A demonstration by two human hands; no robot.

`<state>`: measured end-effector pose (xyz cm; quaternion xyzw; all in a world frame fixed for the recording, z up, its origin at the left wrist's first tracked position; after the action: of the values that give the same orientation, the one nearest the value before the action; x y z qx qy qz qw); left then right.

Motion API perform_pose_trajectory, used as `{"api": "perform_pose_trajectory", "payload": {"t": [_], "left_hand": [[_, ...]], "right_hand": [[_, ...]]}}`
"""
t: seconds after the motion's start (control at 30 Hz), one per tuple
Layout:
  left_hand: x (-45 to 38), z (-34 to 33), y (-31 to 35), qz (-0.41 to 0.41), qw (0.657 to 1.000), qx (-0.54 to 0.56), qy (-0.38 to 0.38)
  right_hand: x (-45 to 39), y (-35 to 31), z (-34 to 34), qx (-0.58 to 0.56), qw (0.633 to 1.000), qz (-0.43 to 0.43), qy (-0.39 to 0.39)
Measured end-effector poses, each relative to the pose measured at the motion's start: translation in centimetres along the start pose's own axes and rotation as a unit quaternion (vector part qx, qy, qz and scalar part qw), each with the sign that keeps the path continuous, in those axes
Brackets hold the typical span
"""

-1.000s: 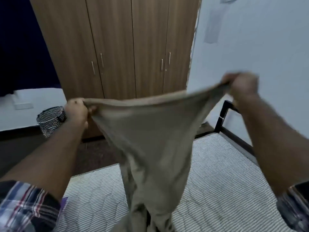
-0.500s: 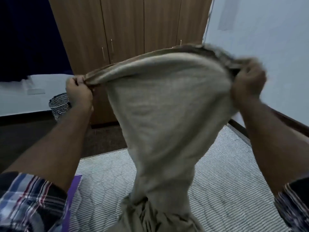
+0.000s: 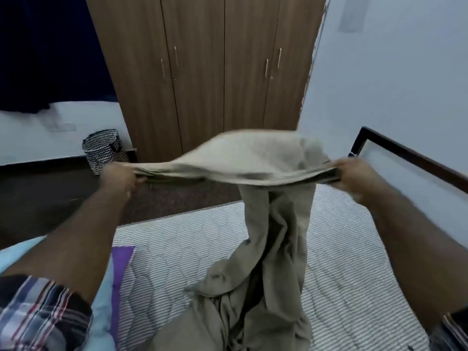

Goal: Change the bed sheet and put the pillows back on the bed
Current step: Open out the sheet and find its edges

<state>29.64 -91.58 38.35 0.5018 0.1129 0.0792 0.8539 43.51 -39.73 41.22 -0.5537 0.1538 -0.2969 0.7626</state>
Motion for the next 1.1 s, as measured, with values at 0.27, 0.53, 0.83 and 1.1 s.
{"api": "perform_pose_trajectory", "payload": {"t": [0.27, 0.53, 0.83, 1.1], "left_hand": [[-2.9, 3.2, 5.4, -0.118, 0.965, 0.120, 0.203], [-2.3, 3.0, 2.6, -0.099, 0.967, 0.084, 0.217], [-2.5, 2.1, 0.6, -0.075, 0.969, 0.130, 0.196], [0.1, -0.2, -0.2, -0.093, 0.967, 0.175, 0.163]], "right_hand": [[2.4, -6.7, 5.9, -0.028, 0.954, 0.199, 0.225], [2.0, -6.3, 7.8, -0.119, 0.934, 0.222, 0.252], [1.1, -1.9, 6.8, -0.217, 0.970, 0.103, 0.026], [2.3, -0.8, 8.0, 0.171, 0.960, 0.206, 0.080]]}}
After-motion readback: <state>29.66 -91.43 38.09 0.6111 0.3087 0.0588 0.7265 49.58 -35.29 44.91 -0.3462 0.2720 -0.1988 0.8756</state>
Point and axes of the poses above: each hand's wrist, its own x-axis away from the middle knuckle, its own z-axis out of the back of the hand, y = z × x, the point moved 7 cm from there along -x, towards the middle knuckle, and after that the axes turned 8 degrees about -z, right-handed, at the moved point
